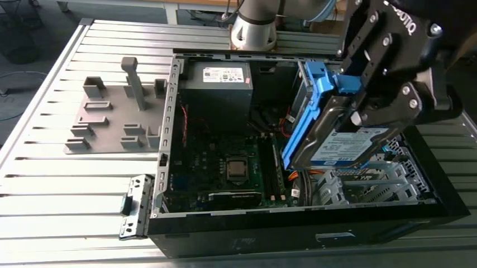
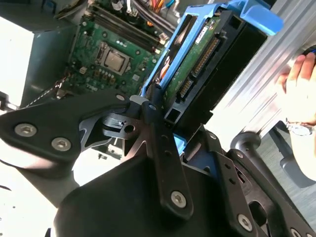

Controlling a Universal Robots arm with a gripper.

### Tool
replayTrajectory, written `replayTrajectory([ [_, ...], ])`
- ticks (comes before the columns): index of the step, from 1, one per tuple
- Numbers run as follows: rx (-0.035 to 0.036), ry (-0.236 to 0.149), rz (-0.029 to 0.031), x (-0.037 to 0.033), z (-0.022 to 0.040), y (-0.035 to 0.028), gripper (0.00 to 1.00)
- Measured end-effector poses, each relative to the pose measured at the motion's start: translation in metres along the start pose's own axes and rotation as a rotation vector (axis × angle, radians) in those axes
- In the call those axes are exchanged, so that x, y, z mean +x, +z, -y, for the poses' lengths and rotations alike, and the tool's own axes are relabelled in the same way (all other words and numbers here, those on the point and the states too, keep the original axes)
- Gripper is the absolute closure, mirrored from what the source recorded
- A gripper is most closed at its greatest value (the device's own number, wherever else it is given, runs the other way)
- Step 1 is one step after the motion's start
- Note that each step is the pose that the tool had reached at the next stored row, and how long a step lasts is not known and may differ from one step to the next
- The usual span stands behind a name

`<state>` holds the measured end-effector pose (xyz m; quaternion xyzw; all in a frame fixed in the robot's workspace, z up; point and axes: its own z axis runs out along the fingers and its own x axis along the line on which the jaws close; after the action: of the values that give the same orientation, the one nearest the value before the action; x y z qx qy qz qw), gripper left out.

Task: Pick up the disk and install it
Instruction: 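Pick up the disk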

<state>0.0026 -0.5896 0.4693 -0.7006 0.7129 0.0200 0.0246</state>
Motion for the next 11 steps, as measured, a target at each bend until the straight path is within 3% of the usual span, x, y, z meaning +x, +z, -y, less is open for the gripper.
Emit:
replayTrajectory([
  [11,-0.0022,0.000,-0.0004,0.0070,0.0334,0.0049,0.64],
])
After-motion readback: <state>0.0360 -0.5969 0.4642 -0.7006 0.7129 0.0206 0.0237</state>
